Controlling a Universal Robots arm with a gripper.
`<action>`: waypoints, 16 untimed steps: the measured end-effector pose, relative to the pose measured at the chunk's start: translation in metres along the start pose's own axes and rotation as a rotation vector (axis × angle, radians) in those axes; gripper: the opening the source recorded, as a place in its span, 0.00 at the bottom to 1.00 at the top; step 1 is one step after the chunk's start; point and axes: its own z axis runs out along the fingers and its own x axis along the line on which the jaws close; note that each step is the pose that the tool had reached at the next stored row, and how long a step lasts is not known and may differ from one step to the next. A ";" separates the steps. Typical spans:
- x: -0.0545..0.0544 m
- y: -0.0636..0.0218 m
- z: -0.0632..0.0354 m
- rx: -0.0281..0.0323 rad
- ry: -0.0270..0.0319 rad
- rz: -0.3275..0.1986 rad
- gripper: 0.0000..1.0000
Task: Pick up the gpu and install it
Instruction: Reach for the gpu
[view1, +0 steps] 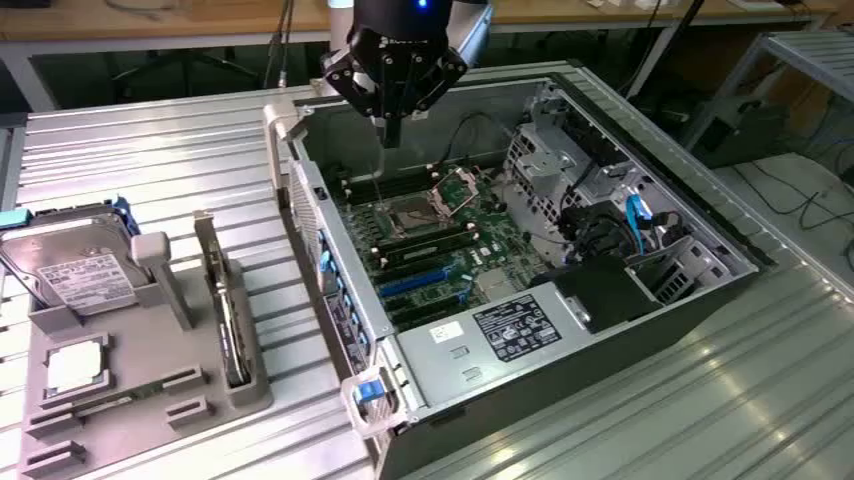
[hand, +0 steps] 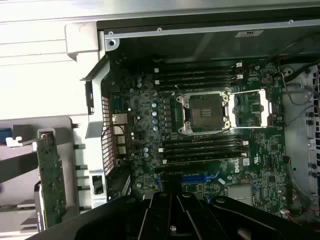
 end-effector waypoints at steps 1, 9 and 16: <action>0.000 0.0000 0.0000 0.0000 0.0000 0.000 0.11; 0.001 -0.0001 0.0000 0.0000 0.0000 0.000 0.11; 0.004 -0.0003 -0.0001 0.0001 0.0000 0.000 0.11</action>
